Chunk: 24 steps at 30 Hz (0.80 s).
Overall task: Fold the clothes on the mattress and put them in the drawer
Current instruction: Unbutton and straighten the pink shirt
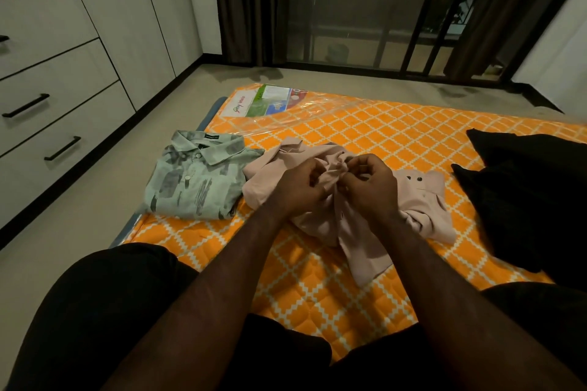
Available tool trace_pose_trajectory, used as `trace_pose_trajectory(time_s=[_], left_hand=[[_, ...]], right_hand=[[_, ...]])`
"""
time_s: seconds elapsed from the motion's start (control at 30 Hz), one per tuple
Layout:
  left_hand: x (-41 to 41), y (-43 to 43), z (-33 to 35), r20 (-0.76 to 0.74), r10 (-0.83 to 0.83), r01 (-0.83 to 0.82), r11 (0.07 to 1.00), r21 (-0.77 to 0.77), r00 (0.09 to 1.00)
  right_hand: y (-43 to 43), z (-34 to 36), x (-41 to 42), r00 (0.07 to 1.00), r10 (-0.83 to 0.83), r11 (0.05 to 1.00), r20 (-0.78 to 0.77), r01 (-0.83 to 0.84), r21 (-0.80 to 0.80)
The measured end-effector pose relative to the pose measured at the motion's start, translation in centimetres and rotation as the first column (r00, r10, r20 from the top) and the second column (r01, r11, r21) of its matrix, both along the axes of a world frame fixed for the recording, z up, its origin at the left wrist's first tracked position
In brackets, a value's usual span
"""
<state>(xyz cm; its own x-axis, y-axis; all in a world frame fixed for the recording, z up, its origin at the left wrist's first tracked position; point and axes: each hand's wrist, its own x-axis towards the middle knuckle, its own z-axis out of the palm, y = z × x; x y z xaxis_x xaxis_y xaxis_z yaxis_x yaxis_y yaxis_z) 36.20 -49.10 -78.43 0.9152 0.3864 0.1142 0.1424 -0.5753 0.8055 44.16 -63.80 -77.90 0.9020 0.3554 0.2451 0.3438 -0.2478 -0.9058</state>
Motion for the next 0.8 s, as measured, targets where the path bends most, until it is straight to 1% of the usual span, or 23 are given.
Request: trace_pose_trajectory(time_s=[0.07, 0.17, 0.27, 0.37, 0.47, 0.57, 0.6, 0.7, 0.8], left_hand=[[0.0, 0.0, 0.0, 0.006, 0.008, -0.009, 0.989, 0.151, 1.0], [-0.1, 0.1, -0.3, -0.057, 0.051, -0.033, 0.96, 0.28, 0.997], [-0.5, 0.3, -0.7, -0.15, 0.06, -0.007, 0.944, 0.331, 0.987], [-0.6, 0.1, -0.9, -0.152, 0.079, -0.024, 0.943, 0.333, 0.985], [-0.3, -0.1, -0.7, -0.095, 0.129, -0.09, 0.937, 0.338, 0.987], [-0.3, -0.3, -0.4, -0.031, 0.178, -0.164, 0.951, 0.262, 0.983], [-0.2, -0.3, -0.3, 0.013, 0.178, -0.176, 0.952, 0.251, 0.984], [-0.1, -0.8, 0.0, 0.213, 0.152, -0.195, 0.96, 0.2, 0.965], [0.0, -1.5, 0.3, 0.316, 0.124, -0.182, 0.97, 0.161, 0.941]], right_hand=[[0.0, 0.0, 0.1, 1.0, -0.013, 1.0, 0.014, 0.012, 0.02], [0.1, -0.1, 0.3, 0.999, -0.022, 0.999, 0.026, 0.02, 0.045], [0.3, -0.2, 0.3, 0.998, -0.02, 0.999, 0.053, 0.018, 0.038], [0.4, -0.2, 0.1, 0.997, 0.012, 0.999, 0.077, -0.015, 0.04], [0.3, 0.0, 0.4, 0.996, 0.061, 0.995, 0.064, -0.066, 0.077], [0.4, 1.4, 0.7, 0.993, 0.113, 0.975, 0.037, -0.118, 0.187], [0.5, 2.3, 0.7, 0.99, 0.134, 0.965, 0.043, -0.141, 0.221], [0.4, 4.3, 0.4, 0.972, 0.223, 0.924, 0.073, -0.235, 0.301], [0.3, 4.8, 0.1, 0.945, 0.317, 0.887, 0.075, -0.324, 0.329]])
